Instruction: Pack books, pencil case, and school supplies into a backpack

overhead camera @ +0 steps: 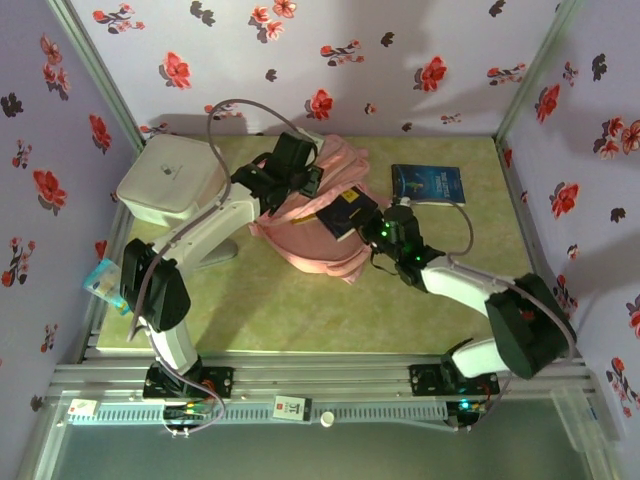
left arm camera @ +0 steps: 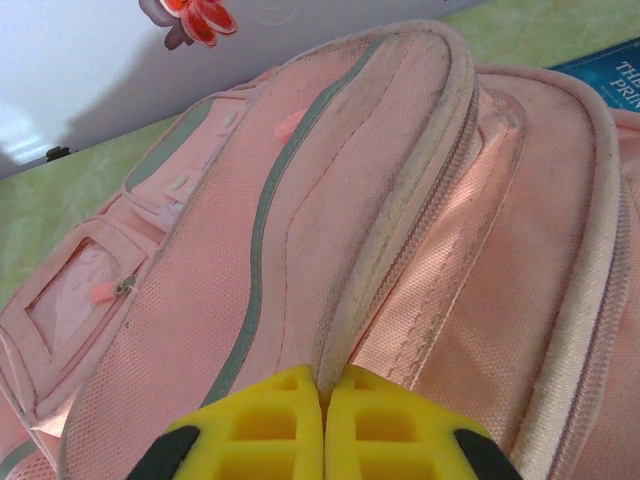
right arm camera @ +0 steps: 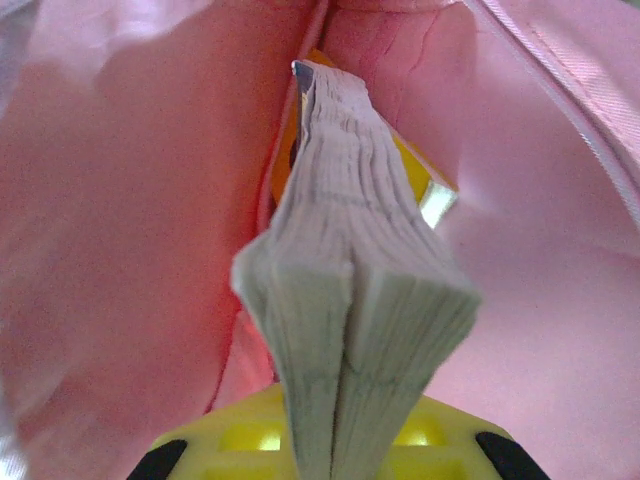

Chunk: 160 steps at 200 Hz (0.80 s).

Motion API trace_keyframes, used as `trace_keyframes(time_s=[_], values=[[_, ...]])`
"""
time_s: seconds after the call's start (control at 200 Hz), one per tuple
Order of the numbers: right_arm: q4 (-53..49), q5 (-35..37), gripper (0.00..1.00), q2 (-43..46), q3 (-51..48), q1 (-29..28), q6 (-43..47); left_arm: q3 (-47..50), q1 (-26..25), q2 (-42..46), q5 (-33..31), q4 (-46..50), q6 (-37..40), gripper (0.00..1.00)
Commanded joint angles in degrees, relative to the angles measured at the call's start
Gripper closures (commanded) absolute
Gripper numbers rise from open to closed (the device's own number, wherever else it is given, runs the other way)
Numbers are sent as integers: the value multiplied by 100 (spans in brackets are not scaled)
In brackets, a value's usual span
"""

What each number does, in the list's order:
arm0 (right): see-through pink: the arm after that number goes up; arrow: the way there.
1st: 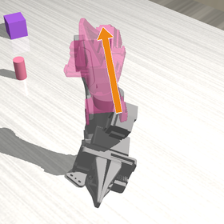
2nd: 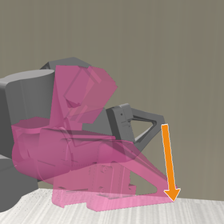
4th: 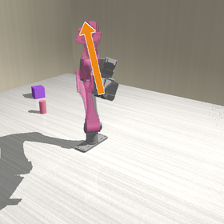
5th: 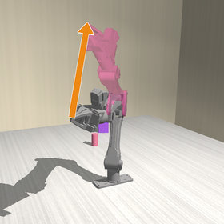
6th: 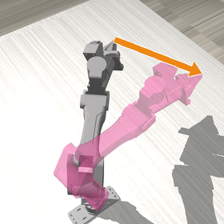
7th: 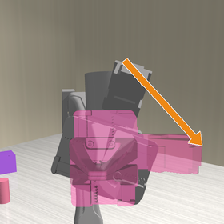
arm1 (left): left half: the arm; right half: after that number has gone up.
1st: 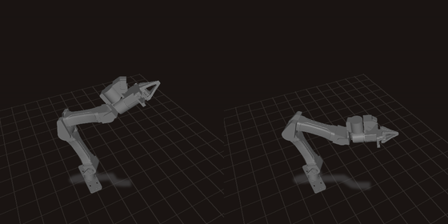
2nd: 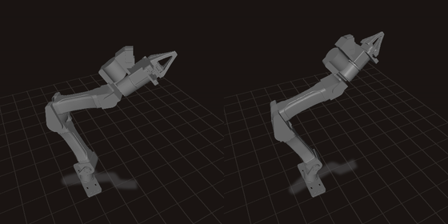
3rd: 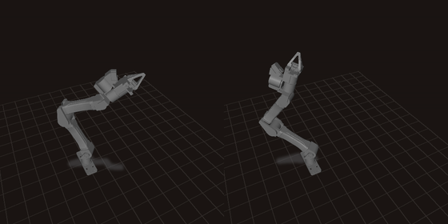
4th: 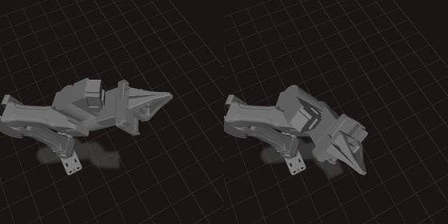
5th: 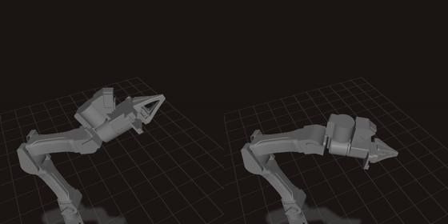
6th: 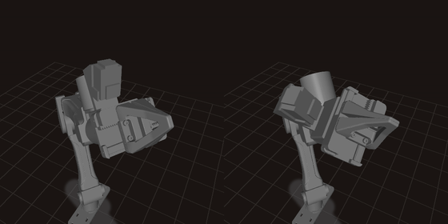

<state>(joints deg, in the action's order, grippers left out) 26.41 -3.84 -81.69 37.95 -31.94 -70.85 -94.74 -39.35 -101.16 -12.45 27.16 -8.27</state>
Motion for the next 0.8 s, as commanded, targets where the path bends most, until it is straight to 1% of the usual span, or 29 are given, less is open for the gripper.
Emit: trace_keyframes(time_s=[0.0,0.13,0.23,0.36,0.485,0.59,0.795], values=[[254,389,92,-428,398,-75,-583,-206,137,487,270,-723,-309,100],[326,251,92,-1268,850,-99,-1102,-169,275,547,592,-687,-519,100],[440,147,93,-1771,1283,-166,-1203,-49,399,630,891,-790,-663,100],[518,85,92,-2344,1907,-263,-1448,-46,540,668,1214,-742,-788,100],[417,252,89,-2794,2366,-310,-1734,-7,640,718,1415,-714,-853,100],[555,353,87,-3124,2624,-321,-1858,3,730,737,1569,-646,-928,100],[813,55,80,-3500,3064,-327,-1737,74,869,699,1879,-667,-1145,100]])
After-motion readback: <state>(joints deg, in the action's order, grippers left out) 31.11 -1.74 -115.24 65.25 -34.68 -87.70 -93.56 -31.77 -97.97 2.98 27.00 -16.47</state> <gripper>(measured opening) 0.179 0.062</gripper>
